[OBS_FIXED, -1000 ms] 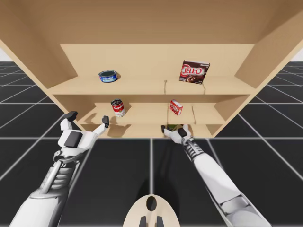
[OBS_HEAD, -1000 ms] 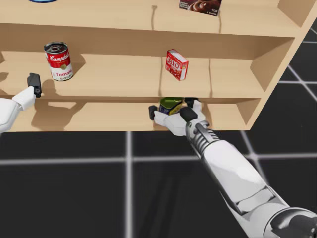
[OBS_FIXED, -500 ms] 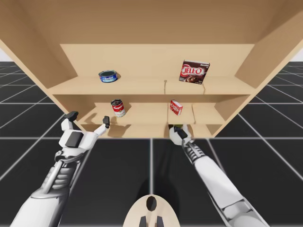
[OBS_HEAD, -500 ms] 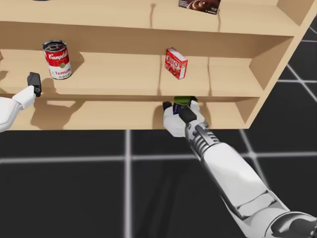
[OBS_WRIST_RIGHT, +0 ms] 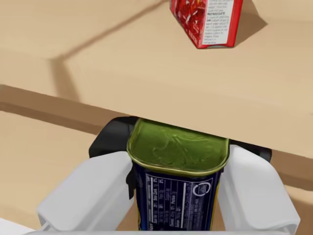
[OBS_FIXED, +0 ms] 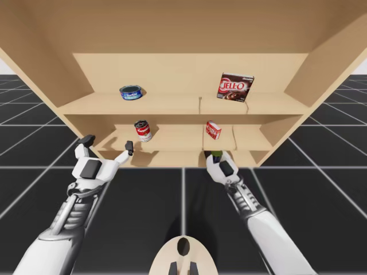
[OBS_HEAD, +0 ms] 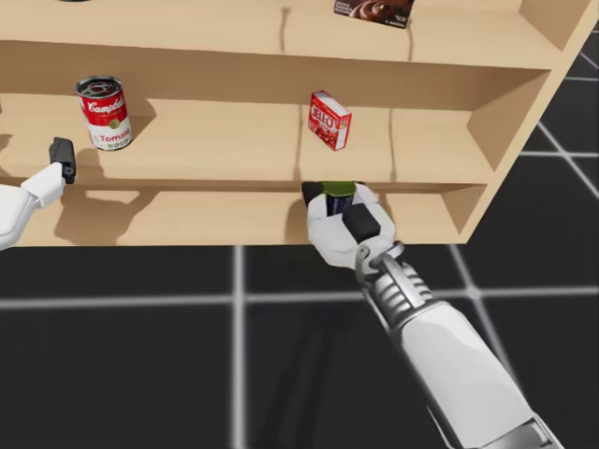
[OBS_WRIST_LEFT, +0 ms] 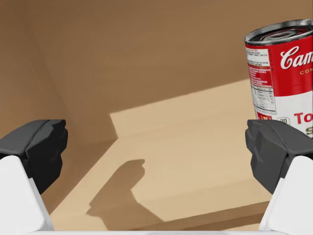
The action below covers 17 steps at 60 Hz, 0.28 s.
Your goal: Retrieve the spam can from the shelves.
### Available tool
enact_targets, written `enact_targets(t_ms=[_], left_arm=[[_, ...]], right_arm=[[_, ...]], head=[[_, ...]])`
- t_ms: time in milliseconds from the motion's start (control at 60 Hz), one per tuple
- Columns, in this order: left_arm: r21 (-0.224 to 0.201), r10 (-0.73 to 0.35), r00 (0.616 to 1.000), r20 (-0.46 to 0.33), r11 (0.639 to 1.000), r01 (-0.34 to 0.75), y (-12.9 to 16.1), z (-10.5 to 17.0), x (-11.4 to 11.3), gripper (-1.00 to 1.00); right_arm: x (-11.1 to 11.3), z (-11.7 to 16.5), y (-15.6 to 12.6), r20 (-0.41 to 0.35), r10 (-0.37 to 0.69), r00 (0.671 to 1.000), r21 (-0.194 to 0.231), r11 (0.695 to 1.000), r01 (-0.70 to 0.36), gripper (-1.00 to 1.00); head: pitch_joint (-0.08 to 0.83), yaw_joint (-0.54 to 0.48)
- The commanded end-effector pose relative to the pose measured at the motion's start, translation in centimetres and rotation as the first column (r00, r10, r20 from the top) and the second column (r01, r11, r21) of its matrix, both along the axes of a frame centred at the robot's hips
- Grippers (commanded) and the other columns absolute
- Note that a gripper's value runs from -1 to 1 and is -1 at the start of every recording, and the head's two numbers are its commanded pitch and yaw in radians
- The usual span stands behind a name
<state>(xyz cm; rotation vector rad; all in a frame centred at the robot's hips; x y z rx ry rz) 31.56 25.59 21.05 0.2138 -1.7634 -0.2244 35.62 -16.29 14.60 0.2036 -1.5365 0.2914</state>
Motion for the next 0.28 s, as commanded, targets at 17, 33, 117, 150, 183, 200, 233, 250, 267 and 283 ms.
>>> enact_targets(t_ms=[17, 33, 117, 150, 183, 200, 233, 250, 267, 283], left_arm=[[0.001, 0.001, 1.0, -0.001, 1.0, -0.001, 0.0, 0.0, 0.0, -1.0], [0.001, 0.001, 1.0, -0.001, 1.0, -0.001, 0.0, 0.0, 0.0, -1.0], [0.001, 0.0, 1.0, -0.001, 1.0, 0.0, -0.1, 0.0, 0.0, -1.0], [0.002, 0.0, 1.0, -0.001, 1.0, 0.0, -0.1, 0.0, 0.0, -1.0], [0.002, -0.001, 1.0, -0.001, 1.0, 0.001, -0.1, 0.0, 0.0, -1.0], [0.002, -0.001, 1.0, -0.001, 1.0, 0.001, -0.1, 0.0, 0.0, -1.0], [0.002, -0.002, 1.0, -0.001, 1.0, 0.002, -0.1, 0.0, 0.0, -1.0], [0.002, -0.002, 1.0, -0.001, 1.0, 0.002, -0.1, 0.0, 0.0, -1.0], [0.002, -0.002, 1.0, 0.0, 1.0, 0.002, -0.1, 0.0, 0.0, -1.0], [0.002, -0.002, 1.0, -0.001, 1.0, 0.002, -0.1, -0.1, 0.0, -1.0]], right_arm=[[-1.2, 3.5, 1.6, 0.122, 0.027, 0.992, 0.052, 0.998, -0.033, 1.0], [-1.4, 3.6, 1.6, 0.124, 0.028, 0.992, 0.051, 0.998, -0.034, 1.0], [-2.7, 4.0, 1.5, 0.14, 0.031, 0.99, 0.053, 0.998, -0.039, 1.0], [-3.3, 4.1, 1.5, 0.143, 0.035, 0.989, 0.051, 0.998, -0.043, 1.0], [-4.1, 4.2, 1.5, 0.146, 0.039, 0.989, 0.051, 0.998, -0.047, 1.0], [-4.3, 4.2, 1.5, 0.148, 0.04, 0.988, 0.05, 0.998, -0.048, 1.0], [-4.9, 4.2, 1.5, 0.152, 0.046, 0.987, 0.044, 0.998, -0.053, 1.0], [-5.1, 4.2, 1.5, 0.153, 0.048, 0.987, 0.043, 0.998, -0.055, 1.0], [-5.5, 4.2, 1.6, 0.153, 0.052, 0.987, 0.045, 0.997, -0.06, 1.0], [-6.0, 4.2, 1.5, 0.155, 0.055, 0.986, 0.043, 0.997, -0.062, 1.0]], head=[[0.646, -0.14], [0.646, -0.14], [0.646, -0.14], [0.646, -0.14], [0.645, -0.14], [0.644, -0.14], [0.644, -0.14], [0.644, -0.14], [0.643, -0.14], [0.644, -0.14]])
